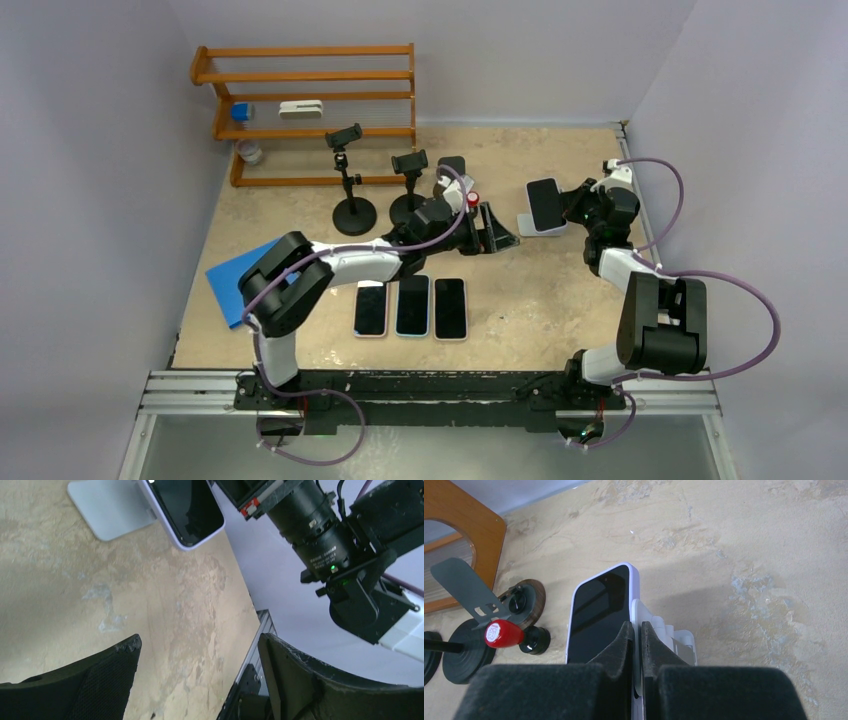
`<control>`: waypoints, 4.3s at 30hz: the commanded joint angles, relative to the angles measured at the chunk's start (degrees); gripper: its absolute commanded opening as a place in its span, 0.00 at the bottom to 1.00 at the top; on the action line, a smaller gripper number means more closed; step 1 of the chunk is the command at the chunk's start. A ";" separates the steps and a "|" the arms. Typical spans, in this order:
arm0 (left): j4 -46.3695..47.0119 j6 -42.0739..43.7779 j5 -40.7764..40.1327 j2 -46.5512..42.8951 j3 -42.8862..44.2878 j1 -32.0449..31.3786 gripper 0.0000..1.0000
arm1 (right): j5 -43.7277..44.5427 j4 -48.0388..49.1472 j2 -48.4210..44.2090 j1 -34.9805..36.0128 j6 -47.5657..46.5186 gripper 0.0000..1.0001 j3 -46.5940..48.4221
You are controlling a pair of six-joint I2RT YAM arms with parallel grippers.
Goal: Remove the phone from the phone stand
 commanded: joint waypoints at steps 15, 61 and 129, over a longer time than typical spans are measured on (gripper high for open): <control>6.52 -7.73 -1.87 16.98 16.68 -0.63 0.83 | -2.97 -4.85 -0.38 1.16 0.64 0.00 -1.09; 11.86 -15.71 3.11 30.45 31.48 -0.54 0.67 | -3.23 -4.74 -0.71 1.11 0.73 0.00 -1.27; 12.59 -5.86 4.73 13.22 17.31 -3.00 0.00 | 8.77 -2.24 -12.46 1.66 7.23 0.78 -4.43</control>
